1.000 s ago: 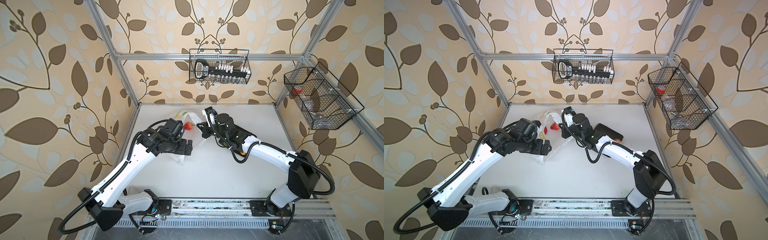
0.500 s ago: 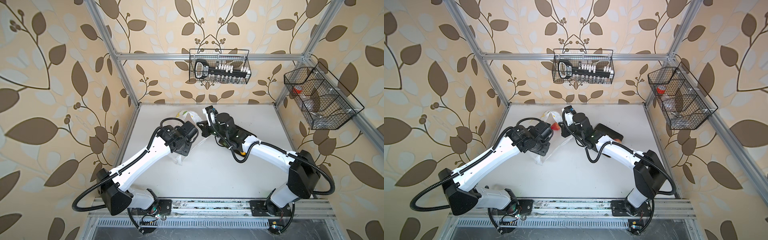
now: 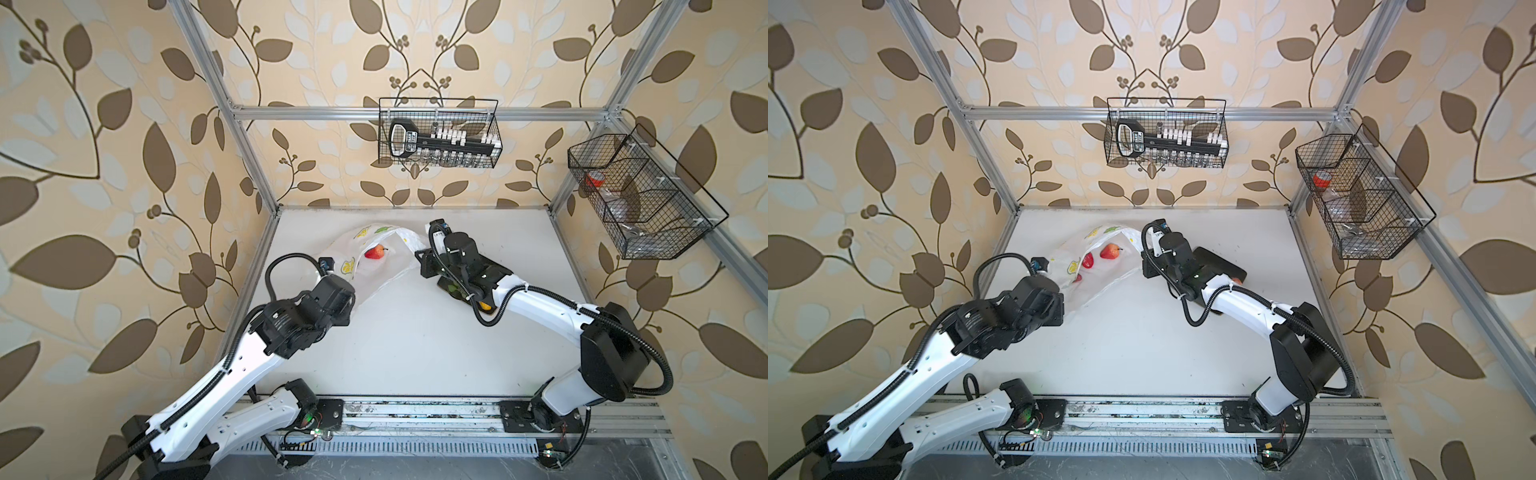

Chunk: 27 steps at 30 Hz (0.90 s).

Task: Take the fake fruits out of the plastic bag
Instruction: 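Lower the right gripper into the bag above the red pears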

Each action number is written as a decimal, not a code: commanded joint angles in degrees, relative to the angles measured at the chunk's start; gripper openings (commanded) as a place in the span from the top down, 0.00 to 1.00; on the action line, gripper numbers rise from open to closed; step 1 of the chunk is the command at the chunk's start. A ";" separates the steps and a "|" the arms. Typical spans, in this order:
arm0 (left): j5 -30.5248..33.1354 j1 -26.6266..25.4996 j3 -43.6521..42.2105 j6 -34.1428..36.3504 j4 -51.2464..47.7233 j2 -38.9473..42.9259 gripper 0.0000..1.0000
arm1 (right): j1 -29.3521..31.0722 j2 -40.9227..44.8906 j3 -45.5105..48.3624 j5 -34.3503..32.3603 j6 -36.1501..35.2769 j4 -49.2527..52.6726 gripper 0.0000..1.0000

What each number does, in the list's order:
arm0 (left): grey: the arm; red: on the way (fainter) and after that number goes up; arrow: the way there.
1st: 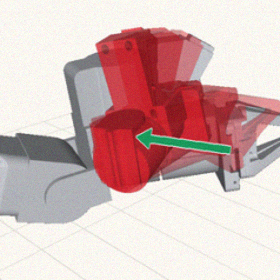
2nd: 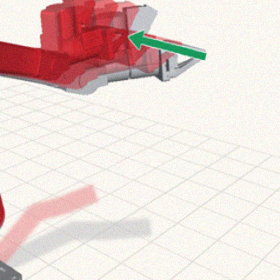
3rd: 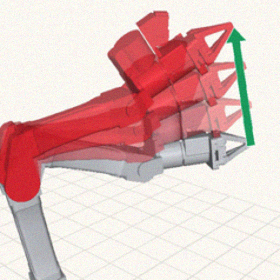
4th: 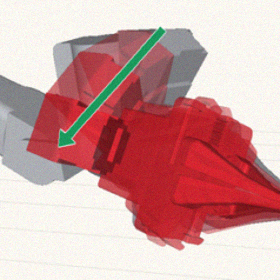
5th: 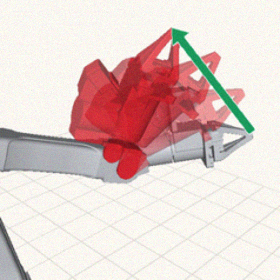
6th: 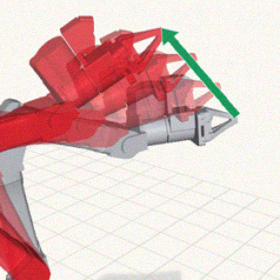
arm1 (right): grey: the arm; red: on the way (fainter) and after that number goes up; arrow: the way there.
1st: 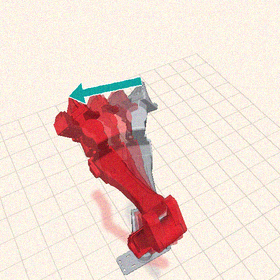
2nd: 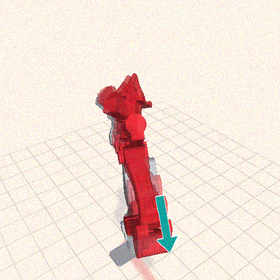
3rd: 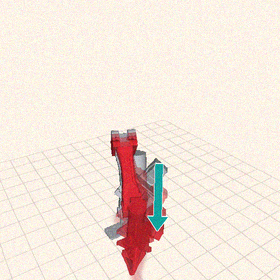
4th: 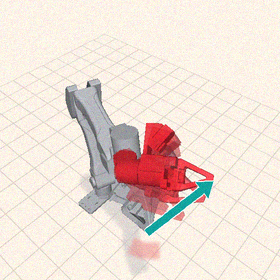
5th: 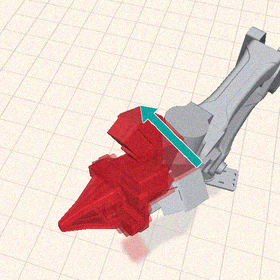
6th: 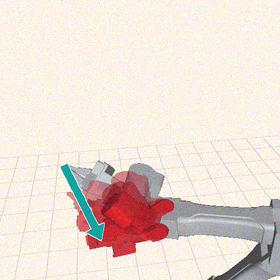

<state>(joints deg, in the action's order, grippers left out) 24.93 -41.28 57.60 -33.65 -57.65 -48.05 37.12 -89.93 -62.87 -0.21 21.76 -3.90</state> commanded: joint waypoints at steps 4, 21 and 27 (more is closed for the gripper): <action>-3.02 -0.14 -2.11 -6.10 7.18 1.18 1.00 | 0.23 7.29 1.33 1.28 0.19 1.68 0.47; -1.82 -0.15 -0.21 -6.15 7.56 -0.11 1.00 | 11.60 18.13 9.04 3.04 -25.03 -2.16 0.56; 1.56 -0.13 0.32 -9.45 5.73 0.78 1.00 | 14.65 -1.34 0.54 2.59 -20.26 -13.85 0.63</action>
<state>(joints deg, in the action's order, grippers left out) 23.09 -41.28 55.51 -40.25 -51.18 -48.42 50.72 -85.84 -58.11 2.94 0.43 -10.22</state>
